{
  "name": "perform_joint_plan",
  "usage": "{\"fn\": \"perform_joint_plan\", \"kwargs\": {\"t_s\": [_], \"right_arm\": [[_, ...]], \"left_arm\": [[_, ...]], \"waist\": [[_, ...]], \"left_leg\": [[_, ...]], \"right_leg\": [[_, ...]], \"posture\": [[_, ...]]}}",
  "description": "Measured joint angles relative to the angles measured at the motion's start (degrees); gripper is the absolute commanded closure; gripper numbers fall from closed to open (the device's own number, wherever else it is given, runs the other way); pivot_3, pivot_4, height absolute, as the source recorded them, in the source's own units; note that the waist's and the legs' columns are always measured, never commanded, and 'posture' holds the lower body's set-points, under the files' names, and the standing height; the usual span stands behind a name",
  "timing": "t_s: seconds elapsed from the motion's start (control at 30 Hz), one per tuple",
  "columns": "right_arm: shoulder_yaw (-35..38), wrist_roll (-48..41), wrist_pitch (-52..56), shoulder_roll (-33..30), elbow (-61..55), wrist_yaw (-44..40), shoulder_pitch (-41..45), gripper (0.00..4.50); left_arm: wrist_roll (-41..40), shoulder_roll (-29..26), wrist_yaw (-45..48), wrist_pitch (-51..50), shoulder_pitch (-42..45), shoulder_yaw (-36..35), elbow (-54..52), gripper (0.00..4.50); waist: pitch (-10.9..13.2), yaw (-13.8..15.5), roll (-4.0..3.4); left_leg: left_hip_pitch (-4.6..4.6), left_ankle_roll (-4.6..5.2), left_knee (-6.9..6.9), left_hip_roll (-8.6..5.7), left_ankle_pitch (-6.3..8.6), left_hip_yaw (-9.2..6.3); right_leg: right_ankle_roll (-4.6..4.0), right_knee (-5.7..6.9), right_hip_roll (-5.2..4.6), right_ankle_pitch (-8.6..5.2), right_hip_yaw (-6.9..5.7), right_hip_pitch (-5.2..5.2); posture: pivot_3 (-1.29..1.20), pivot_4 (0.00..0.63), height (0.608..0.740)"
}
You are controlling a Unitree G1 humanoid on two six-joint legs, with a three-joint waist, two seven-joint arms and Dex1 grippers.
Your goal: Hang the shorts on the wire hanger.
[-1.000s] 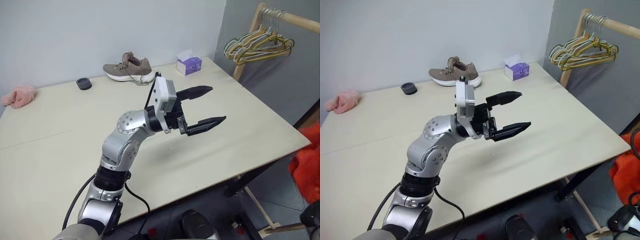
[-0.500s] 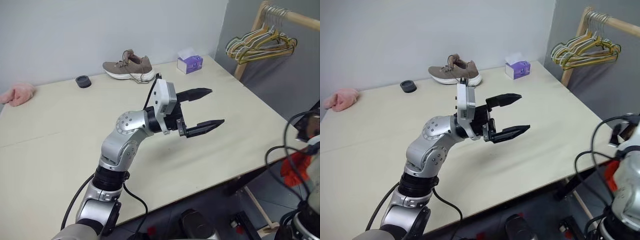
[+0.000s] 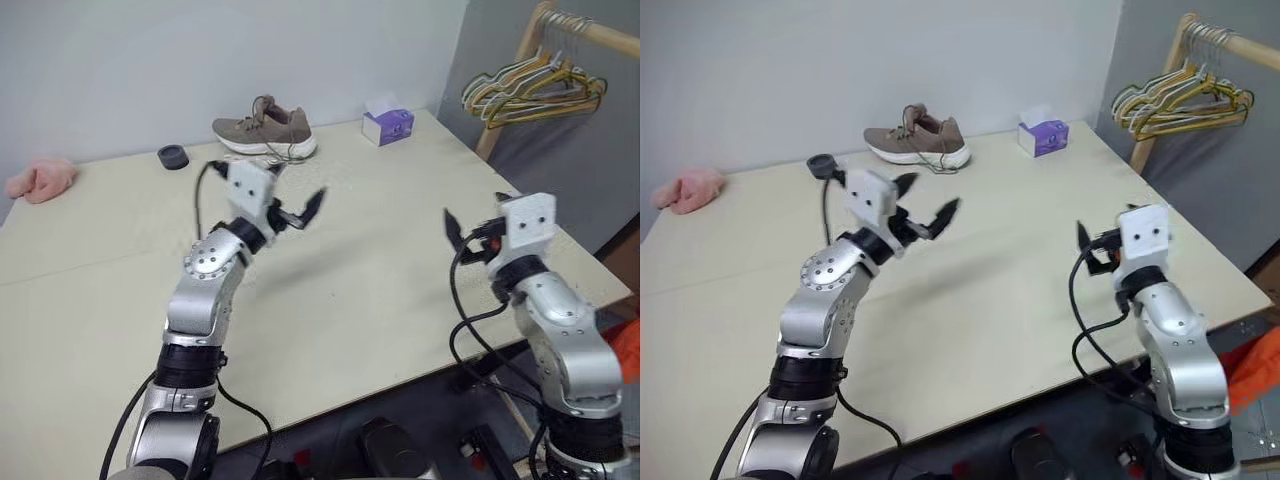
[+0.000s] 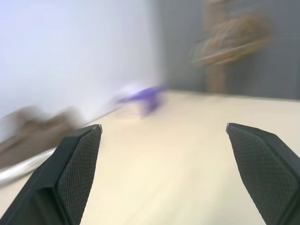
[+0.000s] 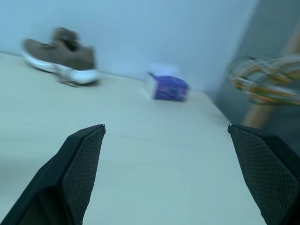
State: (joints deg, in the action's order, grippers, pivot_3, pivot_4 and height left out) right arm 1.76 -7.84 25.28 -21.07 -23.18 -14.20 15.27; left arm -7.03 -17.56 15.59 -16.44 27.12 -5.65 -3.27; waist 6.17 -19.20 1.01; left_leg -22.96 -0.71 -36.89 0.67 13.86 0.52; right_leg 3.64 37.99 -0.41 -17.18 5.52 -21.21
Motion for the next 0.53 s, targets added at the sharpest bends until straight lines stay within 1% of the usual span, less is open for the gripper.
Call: {"fn": "perform_joint_plan", "kwargs": {"t_s": [0.07,0.13,0.2,0.33,0.43,0.53], "right_arm": [[-1.13,-1.20,-4.14,1.23,6.34,-4.43,1.40,0.03],[-2.13,-2.62,-7.24,3.23,13.08,-7.91,2.93,0.03],[-3.18,-3.01,-9.17,4.65,18.33,-10.27,3.81,0.03],[-4.33,-2.73,-12.94,6.98,27.61,-13.05,6.61,0.03],[-4.42,-2.36,-15.89,7.90,32.39,-13.51,8.59,0.03],[-4.39,-2.27,-18.64,8.02,35.09,-14.06,9.72,0.03]], "left_arm": [[4.61,0.06,-7.59,-2.67,-2.81,-1.99,-0.24,0.00],[7.41,-0.33,-11.32,-4.79,-7.11,-3.16,-1.04,0.00],[8.20,-0.28,-12.04,-4.77,-11.32,-3.44,-1.77,0.00],[6.32,0.18,-11.36,-6.43,-15.11,-4.80,-5.15,0.00],[4.69,0.43,-10.36,-7.69,-15.85,-5.29,-5.98,0.00],[3.77,0.07,-9.20,-8.00,-16.05,-5.50,-6.25,0.00]], "waist": [[0.00,1.13,0.05],[0.00,2.41,0.05],[0.00,4.58,0.06],[0.03,8.69,0.11],[0.07,11.44,0.17],[0.13,13.30,0.27]], "left_leg": [[0.00,0.00,0.02,0.00,0.01,-0.06],[-0.01,-0.01,0.04,0.01,0.01,-0.17],[-0.10,-0.03,0.06,0.02,0.01,-0.22],[-0.19,-0.06,-0.04,-0.06,0.00,-0.26],[-0.17,-0.05,-0.10,-0.12,0.00,-0.22],[-0.16,-0.05,-0.09,-0.11,0.00,-0.22]], "right_leg": [[-0.12,0.03,-0.02,0.15,-0.02,-0.01],[-0.19,0.08,-0.04,0.19,-0.05,-0.02],[-0.20,0.14,-0.06,0.20,-0.13,-0.14],[-0.22,0.17,-0.23,0.21,-0.32,-0.14],[-0.25,0.18,-0.30,0.23,-0.33,-0.11],[-0.26,0.18,-0.31,0.24,-0.33,-0.11]], "posture": [[-0.15,0.066,0.740],[-0.13,0.066,0.740],[-0.09,0.070,0.740],[-0.05,0.079,0.740],[-0.03,0.095,0.740],[-0.02,0.099,0.740]]}}
